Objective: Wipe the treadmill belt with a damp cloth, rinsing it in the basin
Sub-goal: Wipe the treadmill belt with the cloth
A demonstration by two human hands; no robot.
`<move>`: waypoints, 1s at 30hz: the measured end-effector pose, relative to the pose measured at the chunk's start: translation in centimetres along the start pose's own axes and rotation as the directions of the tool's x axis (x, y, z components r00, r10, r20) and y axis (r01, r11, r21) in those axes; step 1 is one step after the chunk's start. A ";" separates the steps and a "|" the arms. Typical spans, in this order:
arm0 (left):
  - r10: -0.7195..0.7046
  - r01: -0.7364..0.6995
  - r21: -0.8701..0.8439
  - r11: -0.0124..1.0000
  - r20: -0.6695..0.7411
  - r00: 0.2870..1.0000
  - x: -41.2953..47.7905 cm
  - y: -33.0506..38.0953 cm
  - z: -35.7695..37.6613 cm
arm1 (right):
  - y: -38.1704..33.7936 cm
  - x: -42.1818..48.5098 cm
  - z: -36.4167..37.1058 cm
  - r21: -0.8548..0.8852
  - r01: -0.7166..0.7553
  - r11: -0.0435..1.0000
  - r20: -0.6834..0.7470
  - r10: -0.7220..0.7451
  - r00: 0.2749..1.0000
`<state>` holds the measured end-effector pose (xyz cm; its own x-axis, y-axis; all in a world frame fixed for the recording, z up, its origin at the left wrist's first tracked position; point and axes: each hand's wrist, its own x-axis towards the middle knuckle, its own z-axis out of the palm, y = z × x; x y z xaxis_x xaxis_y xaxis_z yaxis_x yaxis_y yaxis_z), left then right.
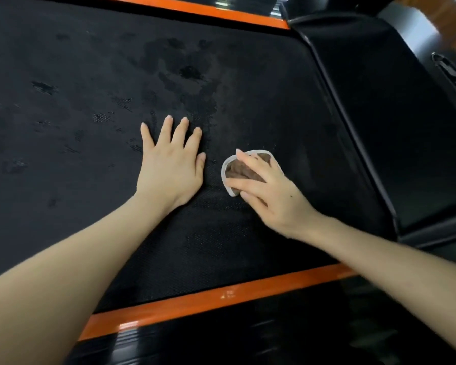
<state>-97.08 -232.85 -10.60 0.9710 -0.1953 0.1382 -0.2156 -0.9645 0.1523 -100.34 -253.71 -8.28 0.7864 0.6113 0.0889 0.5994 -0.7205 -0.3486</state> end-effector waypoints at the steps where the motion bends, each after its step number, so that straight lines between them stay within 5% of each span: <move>1: 0.002 -0.002 -0.004 1.000 -0.002 1.000 0.0 0.0 0.0 | 0.8 -0.4 -0.6 -0.024 0.007 1.000 0.016 -0.007 1.000; 3: 0.007 -0.007 -0.010 1.000 -0.013 1.000 0.0 -0.1 -0.1 | 3.0 -1.1 -1.5 -0.044 -0.142 0.989 -0.043 0.140 0.989; 7: 0.005 -0.005 -0.012 1.000 -0.017 1.000 0.0 -0.1 0.0 | 4.3 -2.5 -2.3 -0.006 -0.488 0.873 -0.191 0.478 0.857; 10: 0.004 -0.005 -0.001 1.000 -0.019 1.000 0.0 0.1 0.0 | 0.8 -2.1 -0.2 -0.021 -0.319 0.947 -0.215 0.308 0.927; 13: 0.006 -0.006 -0.006 1.000 -0.020 1.000 0.0 -0.1 -0.1 | -2.5 -2.2 1.2 0.023 -0.082 0.996 -0.065 0.083 0.994; 17: 0.033 -0.033 -0.011 0.999 -0.036 0.999 -0.2 -0.4 -0.1 | 0.9 -5.5 -0.6 -0.007 -0.191 0.982 -0.056 0.190 0.980; 19: 0.034 -0.034 -0.010 0.999 -0.035 0.999 -0.2 -0.3 0.0 | 4.4 -7.9 -2.4 -0.028 -0.405 0.914 -0.150 0.397 0.905; 22: 0.027 -0.027 -0.002 1.000 -0.024 0.999 -0.3 -0.1 -0.2 | 6.0 -8.6 -4.1 -0.003 -0.695 0.719 -0.248 0.673 0.697; 23: 0.023 -0.023 0.001 1.000 -0.022 1.000 -0.3 0.0 -0.2 | 5.1 -8.0 -3.6 -0.017 -0.693 0.721 -0.263 0.666 0.698; 27: 0.011 -0.010 0.007 1.000 -0.014 1.000 -0.4 0.0 -0.2 | -1.6 -5.3 0.5 -0.056 -0.278 0.959 -0.106 0.272 0.957; 30: 0.019 -0.019 0.002 1.000 -0.017 1.000 -0.4 -0.2 -0.1 | -0.6 -4.8 -0.4 -0.075 -0.135 0.988 0.003 0.136 0.991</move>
<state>-97.42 -232.59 -10.59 0.9649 -0.2103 0.1576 -0.2336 -0.9611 0.1477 -104.42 -256.36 -8.10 0.8603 0.5084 0.0382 0.4968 -0.8192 -0.2866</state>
